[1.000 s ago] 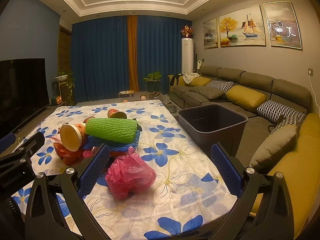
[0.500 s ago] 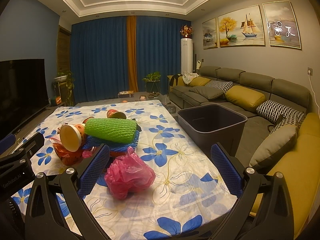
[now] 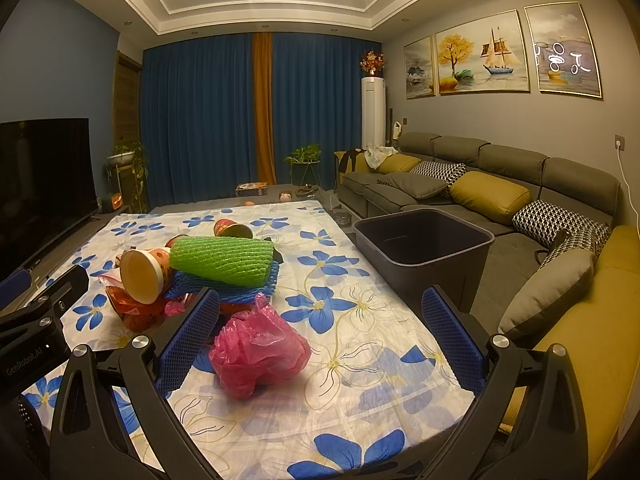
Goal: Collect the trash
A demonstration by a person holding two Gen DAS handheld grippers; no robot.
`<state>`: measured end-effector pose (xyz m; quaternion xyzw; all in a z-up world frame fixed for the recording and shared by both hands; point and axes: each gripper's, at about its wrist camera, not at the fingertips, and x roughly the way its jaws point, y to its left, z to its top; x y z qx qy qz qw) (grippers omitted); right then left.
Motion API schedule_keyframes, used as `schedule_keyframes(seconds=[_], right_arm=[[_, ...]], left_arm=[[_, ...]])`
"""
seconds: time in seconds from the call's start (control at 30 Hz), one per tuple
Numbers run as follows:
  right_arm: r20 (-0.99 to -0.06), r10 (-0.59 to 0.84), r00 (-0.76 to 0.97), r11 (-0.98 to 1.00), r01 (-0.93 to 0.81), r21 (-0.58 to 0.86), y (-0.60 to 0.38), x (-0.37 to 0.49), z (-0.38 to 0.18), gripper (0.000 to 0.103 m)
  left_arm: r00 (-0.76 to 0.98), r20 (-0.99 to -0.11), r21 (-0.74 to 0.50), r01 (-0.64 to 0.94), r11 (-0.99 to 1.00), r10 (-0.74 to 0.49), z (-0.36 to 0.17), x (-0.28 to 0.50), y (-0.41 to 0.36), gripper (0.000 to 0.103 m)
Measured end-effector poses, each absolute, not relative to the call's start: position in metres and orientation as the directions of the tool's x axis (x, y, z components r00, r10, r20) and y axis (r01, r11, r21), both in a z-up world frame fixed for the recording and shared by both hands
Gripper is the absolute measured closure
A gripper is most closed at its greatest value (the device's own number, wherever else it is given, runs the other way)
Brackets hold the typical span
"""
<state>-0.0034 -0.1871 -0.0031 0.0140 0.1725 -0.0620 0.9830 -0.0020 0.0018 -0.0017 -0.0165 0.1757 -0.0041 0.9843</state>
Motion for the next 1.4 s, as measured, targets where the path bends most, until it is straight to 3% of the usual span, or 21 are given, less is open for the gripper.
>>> schedule_keyframes(seconds=[1.4], right_arm=[[-0.357, -0.066, 0.932, 0.997, 0.073, 0.006, -0.18, 0.005, -0.015, 0.005]], left_arm=[[0.933, -0.359, -0.054, -0.003, 0.999, -0.017, -0.019, 0.004, 0.004, 0.005]])
